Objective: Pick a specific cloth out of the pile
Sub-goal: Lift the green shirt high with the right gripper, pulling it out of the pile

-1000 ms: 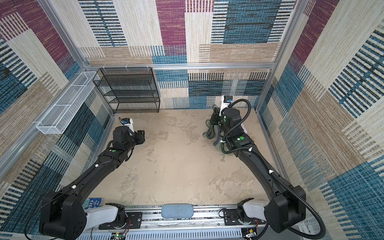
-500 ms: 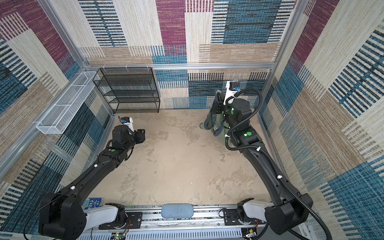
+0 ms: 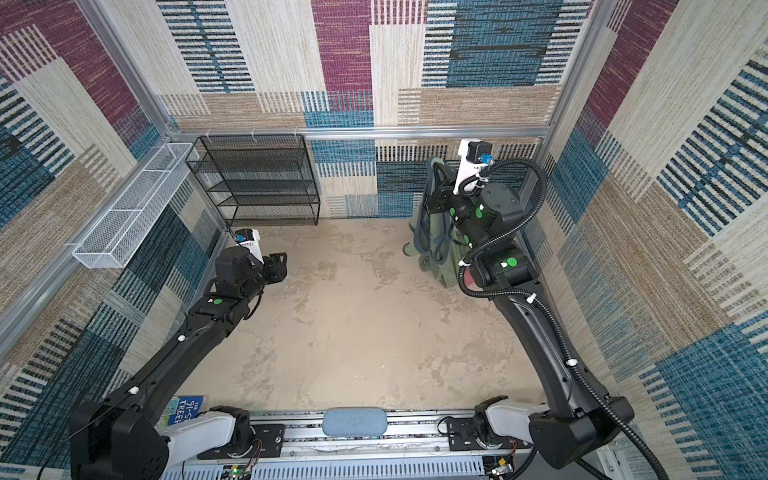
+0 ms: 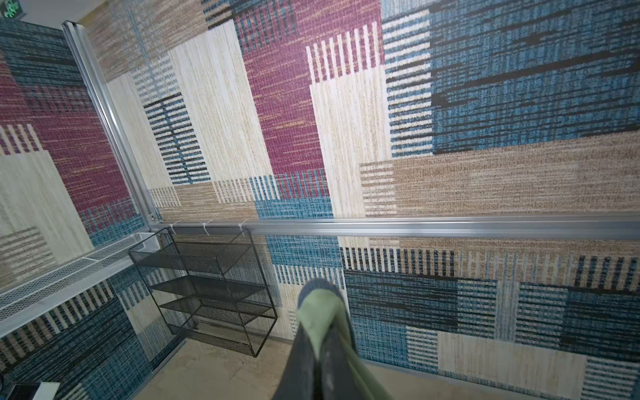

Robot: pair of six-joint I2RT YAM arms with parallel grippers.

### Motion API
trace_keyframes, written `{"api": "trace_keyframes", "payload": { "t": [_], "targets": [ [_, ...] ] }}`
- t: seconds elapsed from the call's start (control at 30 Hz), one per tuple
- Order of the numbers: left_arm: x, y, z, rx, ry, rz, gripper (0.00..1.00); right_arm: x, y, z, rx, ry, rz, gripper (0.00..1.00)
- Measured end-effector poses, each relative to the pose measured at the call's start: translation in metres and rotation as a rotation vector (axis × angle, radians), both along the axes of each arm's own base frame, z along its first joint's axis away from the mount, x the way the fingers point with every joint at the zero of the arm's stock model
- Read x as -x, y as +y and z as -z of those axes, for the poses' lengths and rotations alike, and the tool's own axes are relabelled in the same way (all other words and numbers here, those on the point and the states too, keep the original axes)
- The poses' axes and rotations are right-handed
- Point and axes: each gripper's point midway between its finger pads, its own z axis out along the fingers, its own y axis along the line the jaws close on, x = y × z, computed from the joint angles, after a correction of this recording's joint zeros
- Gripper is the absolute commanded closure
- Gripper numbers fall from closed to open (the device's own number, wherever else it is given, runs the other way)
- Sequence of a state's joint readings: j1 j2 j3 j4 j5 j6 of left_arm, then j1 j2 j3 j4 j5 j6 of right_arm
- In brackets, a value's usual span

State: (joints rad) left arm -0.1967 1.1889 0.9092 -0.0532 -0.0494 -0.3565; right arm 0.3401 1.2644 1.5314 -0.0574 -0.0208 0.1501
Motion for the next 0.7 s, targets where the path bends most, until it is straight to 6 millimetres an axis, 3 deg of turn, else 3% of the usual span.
{"api": "trace_keyframes", "payload": {
  "t": [0.23,0.7],
  "targets": [
    [0.004,0.000,-0.009,0.009,-0.006,0.002,0.45,0.022,0.008,-0.061,-0.038,-0.124,-0.090,1.00],
    [0.017,0.001,-0.038,0.021,-0.053,0.008,0.45,0.030,0.046,-0.132,-0.033,-0.218,-0.322,1.00]
  ]
}}
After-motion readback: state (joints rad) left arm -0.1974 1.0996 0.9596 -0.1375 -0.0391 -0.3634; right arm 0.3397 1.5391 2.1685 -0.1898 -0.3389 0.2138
